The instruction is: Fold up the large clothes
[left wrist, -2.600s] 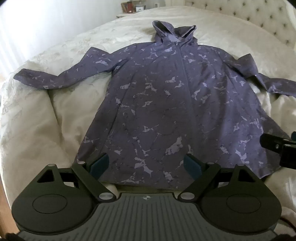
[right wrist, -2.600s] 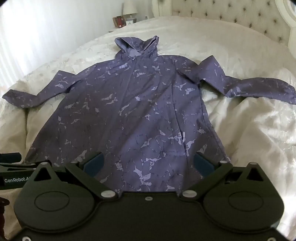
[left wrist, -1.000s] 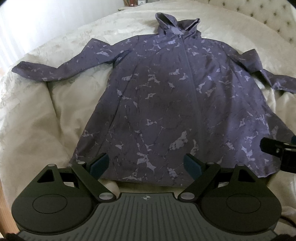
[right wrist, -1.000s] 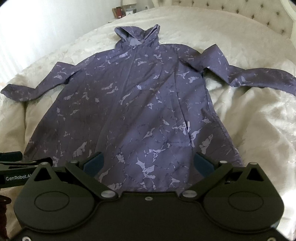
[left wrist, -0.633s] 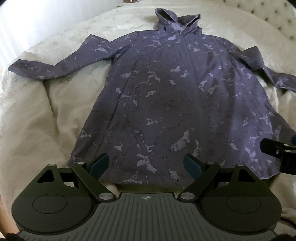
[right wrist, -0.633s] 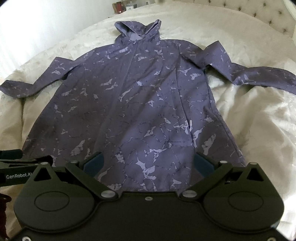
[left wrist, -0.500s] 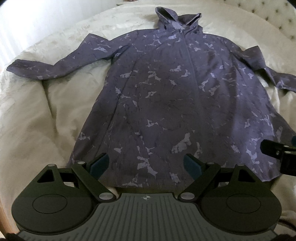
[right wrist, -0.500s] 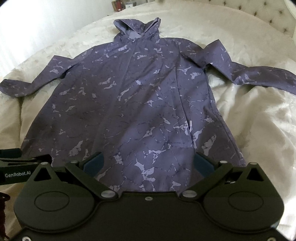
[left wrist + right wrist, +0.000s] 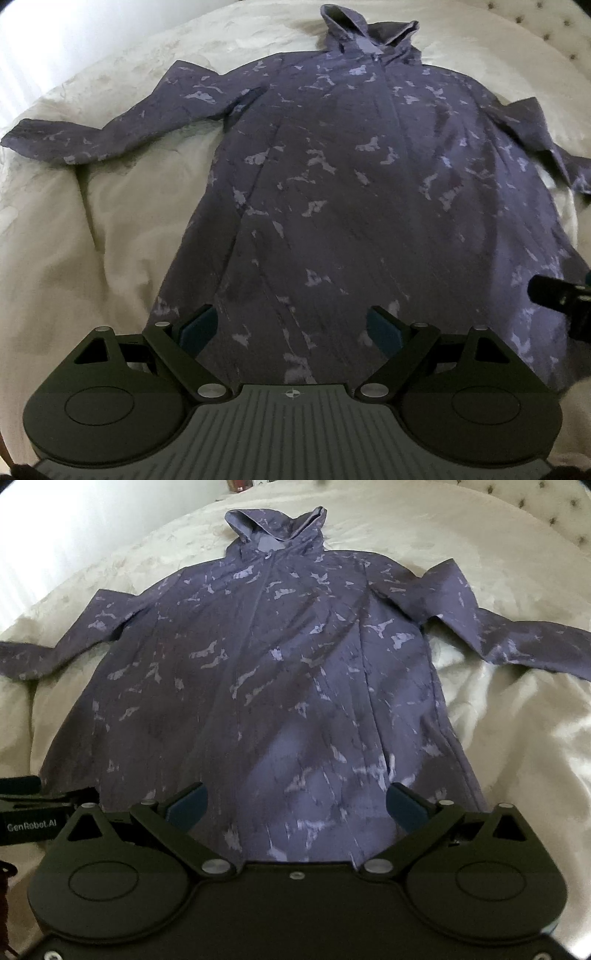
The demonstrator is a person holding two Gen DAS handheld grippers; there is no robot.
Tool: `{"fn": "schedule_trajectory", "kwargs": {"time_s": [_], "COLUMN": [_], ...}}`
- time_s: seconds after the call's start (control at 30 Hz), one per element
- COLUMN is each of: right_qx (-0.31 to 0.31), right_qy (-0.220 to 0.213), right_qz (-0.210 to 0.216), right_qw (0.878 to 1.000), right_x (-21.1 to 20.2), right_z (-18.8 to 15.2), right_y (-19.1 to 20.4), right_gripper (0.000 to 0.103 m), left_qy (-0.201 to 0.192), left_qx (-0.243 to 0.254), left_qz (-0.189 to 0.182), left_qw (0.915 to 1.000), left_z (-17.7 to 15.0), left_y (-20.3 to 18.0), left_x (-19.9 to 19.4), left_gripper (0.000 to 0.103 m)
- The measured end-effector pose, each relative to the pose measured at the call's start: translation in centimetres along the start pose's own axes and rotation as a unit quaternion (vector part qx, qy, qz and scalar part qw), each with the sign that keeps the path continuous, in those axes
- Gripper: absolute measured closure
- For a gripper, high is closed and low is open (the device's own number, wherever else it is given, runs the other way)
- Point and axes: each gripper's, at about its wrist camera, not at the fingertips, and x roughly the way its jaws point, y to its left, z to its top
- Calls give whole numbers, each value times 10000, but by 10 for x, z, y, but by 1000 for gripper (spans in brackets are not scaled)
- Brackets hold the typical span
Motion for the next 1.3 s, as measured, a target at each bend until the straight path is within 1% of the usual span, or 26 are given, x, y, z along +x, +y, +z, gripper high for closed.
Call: {"fn": "schedule_trajectory", "kwargs": {"time_s": [0.2, 0.3, 0.37, 0.5, 0.6, 0.67, 0.7, 0.73, 0.8, 0.9, 0.93, 1.03, 1.1, 1.17, 1.3], "right_qx": [186, 297, 396, 551, 625, 620, 597, 569, 482, 362, 348, 336, 335, 353, 368], "right_qy": [68, 16, -61, -223, -276, -306, -310, -316, -344, -380, -371, -337, -319, -288, -230], "right_qz": [200, 276, 315, 568, 809, 961, 1013, 1043, 1100, 1209, 1224, 1277, 1306, 1344, 1370], "right_qw": [9996, 9992, 9987, 9966, 9944, 9930, 9926, 9924, 9922, 9913, 9912, 9907, 9904, 9899, 9896], "right_x": [21, 31, 38, 53, 65, 72, 75, 78, 84, 91, 94, 100, 104, 108, 115], "right_z": [22, 35, 44, 60, 69, 73, 75, 77, 80, 84, 85, 88, 90, 91, 90], "right_y": [-3, -5, -7, -9, -7, -5, -3, 0, 6, 14, 16, 22, 24, 26, 27], "right_gripper": [1, 1, 1, 1, 1, 1, 1, 1, 1, 1, 1, 1, 1, 1, 1], "left_qy": [17, -103, -269, -619, -771, -897, -936, -975, -1063, -1252, -1311, -1404, -1393, -1393, -1295], "left_qx": [-114, -221, -347, -791, -1186, -1293, -1302, -1332, -1446, -1576, -1650, -1880, -2089, -2271, -2668], "left_qz": [30, 73, 106, -95, -378, -482, -469, -380, -71, 399, 554, 860, 942, 949, 860], "left_qw": [9999, 9997, 9990, 9949, 9892, 9864, 9859, 9855, 9837, 9787, 9760, 9683, 9633, 9592, 9511], "left_z": [17, 30, 39, 58, 71, 80, 84, 88, 97, 111, 115, 127, 134, 137, 139], "left_y": [12, 25, 40, 82, 123, 149, 159, 170, 192, 225, 236, 266, 283, 295, 311], "left_x": [15, 22, 26, 36, 48, 55, 57, 59, 60, 61, 62, 66, 72, 78, 93], "left_gripper": [15, 17, 17, 17, 17, 17, 17, 17, 16, 16, 16, 16, 16, 17, 17]}}
